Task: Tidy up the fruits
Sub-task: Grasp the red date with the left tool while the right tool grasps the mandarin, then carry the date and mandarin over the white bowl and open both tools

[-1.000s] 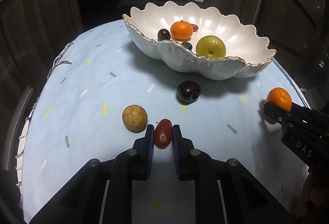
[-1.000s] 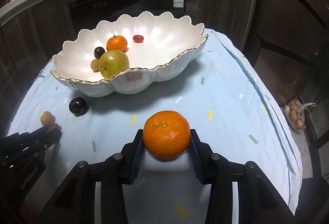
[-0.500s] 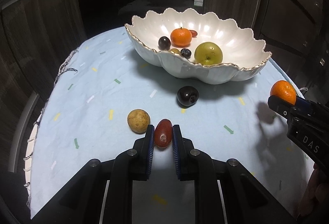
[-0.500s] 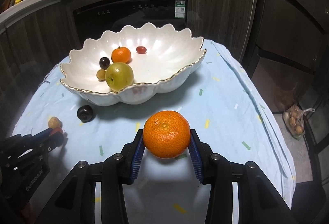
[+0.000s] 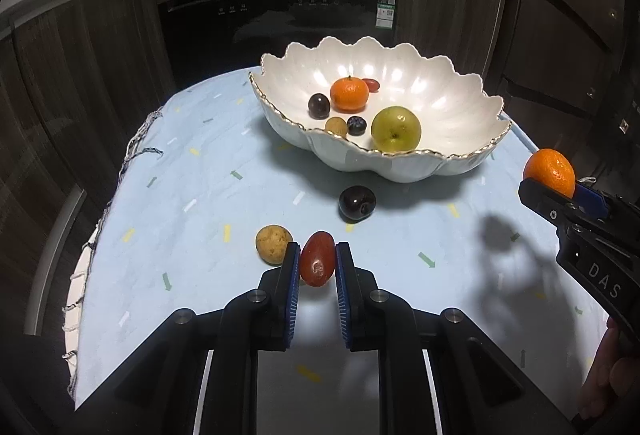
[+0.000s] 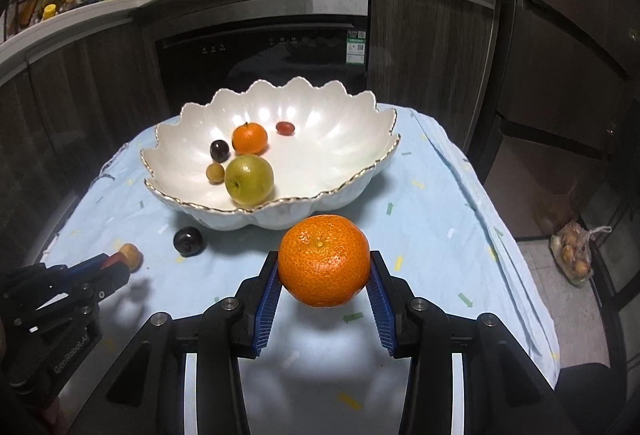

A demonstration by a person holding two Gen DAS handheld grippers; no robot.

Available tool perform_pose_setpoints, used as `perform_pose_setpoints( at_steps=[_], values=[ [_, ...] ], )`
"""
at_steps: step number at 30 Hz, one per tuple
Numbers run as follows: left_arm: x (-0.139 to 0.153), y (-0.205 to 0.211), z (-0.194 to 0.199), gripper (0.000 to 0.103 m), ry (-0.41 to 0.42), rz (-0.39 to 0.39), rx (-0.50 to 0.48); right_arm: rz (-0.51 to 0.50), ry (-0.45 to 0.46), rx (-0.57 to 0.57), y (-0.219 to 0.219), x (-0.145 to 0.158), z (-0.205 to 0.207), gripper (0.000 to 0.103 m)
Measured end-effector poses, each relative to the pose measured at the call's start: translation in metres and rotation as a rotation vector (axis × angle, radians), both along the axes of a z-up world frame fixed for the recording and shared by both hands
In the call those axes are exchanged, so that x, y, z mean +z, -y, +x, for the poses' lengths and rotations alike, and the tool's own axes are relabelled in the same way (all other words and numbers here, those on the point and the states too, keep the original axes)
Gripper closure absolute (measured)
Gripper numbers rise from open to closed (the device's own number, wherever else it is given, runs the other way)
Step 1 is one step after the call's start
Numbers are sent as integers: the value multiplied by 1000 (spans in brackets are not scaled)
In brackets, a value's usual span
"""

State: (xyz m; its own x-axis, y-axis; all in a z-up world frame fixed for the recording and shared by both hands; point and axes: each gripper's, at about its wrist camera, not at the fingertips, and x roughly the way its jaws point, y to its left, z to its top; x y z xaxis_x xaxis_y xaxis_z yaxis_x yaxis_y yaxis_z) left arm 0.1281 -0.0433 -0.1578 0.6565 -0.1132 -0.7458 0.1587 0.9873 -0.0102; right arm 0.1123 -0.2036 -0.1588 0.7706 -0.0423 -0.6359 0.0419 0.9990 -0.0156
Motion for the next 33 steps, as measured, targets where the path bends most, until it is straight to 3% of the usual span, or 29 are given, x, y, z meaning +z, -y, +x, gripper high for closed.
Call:
perform_pose_setpoints(
  at_steps=[33],
  values=[
    [47,11,28,85,54,-5,-6,14,73,40,-5,40,9,60]
  ],
)
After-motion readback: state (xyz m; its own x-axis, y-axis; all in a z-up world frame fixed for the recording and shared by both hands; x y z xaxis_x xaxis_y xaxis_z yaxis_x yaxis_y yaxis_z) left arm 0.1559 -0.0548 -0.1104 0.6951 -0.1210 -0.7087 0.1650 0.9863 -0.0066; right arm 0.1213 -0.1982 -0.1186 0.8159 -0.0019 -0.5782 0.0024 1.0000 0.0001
